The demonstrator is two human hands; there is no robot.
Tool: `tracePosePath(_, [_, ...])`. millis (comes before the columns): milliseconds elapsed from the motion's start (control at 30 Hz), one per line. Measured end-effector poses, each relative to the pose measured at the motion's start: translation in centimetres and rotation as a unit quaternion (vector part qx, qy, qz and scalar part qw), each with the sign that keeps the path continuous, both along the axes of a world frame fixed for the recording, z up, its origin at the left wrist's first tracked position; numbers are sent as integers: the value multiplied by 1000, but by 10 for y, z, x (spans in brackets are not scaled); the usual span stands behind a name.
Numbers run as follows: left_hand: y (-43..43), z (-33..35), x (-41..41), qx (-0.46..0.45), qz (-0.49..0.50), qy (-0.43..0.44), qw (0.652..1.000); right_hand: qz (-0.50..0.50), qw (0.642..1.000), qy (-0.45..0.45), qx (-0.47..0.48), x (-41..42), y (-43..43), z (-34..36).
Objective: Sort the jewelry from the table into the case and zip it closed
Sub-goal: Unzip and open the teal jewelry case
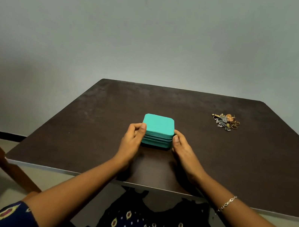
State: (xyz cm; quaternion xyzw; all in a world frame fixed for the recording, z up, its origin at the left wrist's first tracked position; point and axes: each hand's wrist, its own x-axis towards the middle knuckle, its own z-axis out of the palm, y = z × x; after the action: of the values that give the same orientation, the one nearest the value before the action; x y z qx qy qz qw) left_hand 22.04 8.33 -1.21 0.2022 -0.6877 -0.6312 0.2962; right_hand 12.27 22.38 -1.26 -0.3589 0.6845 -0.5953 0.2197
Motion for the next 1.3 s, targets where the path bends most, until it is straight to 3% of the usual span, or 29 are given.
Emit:
tracePosePath(533, [-12,-12,2,-24,13,-10,1000,3,1000,2,14,-3,4,-5])
tracePosePath(767, [-32,-9,-18,21,-85,-42,995,-88,995,-53,-13,-25,0,2])
tracePosePath(933, [-34,-3,-26,-58,-145,-93,983,-96,994,17,47,-59,-13,0])
tracePosePath(1167, [-39,-10,-26,-90,-135,-78,984,-54,992,84,73,-77,-37,-2])
tracePosePath(1300, [-39,-13,-27,-91,-122,-62,986,-18,997,58,42,-82,-46,-4])
